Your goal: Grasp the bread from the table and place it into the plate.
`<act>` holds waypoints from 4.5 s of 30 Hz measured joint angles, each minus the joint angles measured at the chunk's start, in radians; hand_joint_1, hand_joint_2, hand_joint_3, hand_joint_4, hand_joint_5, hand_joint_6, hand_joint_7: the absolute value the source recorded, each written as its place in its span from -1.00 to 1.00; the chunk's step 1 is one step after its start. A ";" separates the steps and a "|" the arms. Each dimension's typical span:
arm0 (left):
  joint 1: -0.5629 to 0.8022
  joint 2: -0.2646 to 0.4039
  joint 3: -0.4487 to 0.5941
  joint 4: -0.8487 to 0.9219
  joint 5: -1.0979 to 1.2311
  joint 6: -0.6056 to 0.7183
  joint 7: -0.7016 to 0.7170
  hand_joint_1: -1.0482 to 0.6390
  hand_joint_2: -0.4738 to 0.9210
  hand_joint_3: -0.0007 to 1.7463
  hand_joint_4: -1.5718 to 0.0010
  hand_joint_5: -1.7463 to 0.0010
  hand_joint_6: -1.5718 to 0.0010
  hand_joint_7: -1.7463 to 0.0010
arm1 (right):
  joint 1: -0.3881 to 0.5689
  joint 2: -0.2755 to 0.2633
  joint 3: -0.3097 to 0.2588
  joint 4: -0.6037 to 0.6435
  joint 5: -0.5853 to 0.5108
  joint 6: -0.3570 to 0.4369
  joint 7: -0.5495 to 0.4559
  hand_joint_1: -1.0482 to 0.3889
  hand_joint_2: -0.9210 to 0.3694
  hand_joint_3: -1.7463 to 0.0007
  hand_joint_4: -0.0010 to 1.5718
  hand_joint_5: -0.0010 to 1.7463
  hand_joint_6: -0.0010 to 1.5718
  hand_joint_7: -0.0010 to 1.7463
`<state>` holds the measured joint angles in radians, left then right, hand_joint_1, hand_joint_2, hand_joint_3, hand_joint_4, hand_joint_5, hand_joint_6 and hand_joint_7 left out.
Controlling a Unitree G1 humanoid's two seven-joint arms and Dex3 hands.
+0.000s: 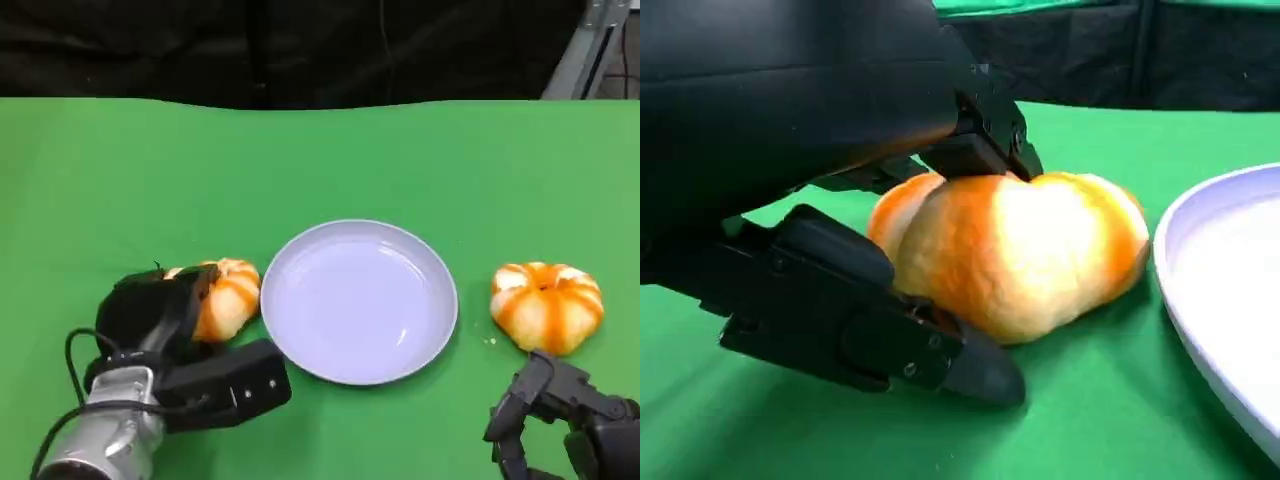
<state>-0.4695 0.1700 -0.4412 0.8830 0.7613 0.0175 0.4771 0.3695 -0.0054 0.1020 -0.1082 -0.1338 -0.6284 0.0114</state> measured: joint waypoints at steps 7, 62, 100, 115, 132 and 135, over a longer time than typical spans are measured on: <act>-0.028 -0.002 -0.023 0.087 -0.005 -0.080 0.081 -0.12 0.64 -1.00 0.24 0.91 0.19 0.97 | 0.004 0.000 0.000 -0.006 0.001 0.001 0.001 0.32 -0.41 -0.35 0.05 1.00 -0.05 0.77; -0.072 0.047 0.042 -0.041 -0.074 -0.114 0.221 0.27 0.98 -0.93 0.01 -1.00 0.20 -1.00 | -0.012 -0.005 -0.007 0.010 0.009 -0.009 0.006 0.31 -0.41 -0.35 0.05 1.00 -0.05 0.77; -0.097 -0.139 -0.101 -0.225 -0.013 -0.226 0.042 0.36 0.54 -0.26 -0.02 -1.00 0.13 -1.00 | -0.029 0.023 -0.002 0.047 -0.013 -0.055 -0.024 0.29 -0.40 -0.32 0.05 1.00 -0.06 0.79; -0.104 -0.138 -0.106 -0.108 -0.006 -0.254 0.045 0.25 0.77 -0.73 0.06 -1.00 0.17 -0.94 | -0.025 0.024 0.001 0.046 -0.018 -0.054 -0.033 0.30 -0.42 -0.30 0.06 1.00 -0.04 0.78; -0.126 -0.111 -0.152 -0.078 0.044 -0.219 -0.054 -0.67 1.00 -0.65 0.55 0.78 0.22 0.95 | -0.024 0.024 0.006 0.043 -0.018 -0.053 -0.033 0.32 -0.42 -0.32 0.06 1.00 -0.03 0.78; -0.126 -0.101 -0.155 -0.104 0.045 -0.193 -0.094 -0.69 1.00 -0.65 0.56 0.83 0.23 0.97 | -0.024 0.024 0.006 0.043 -0.018 -0.052 -0.033 0.32 -0.42 -0.32 0.06 1.00 -0.03 0.78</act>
<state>-0.5957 0.0694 -0.5967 0.7786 0.8066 -0.1752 0.3832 0.3452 0.0187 0.1082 -0.0652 -0.1523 -0.6807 -0.0212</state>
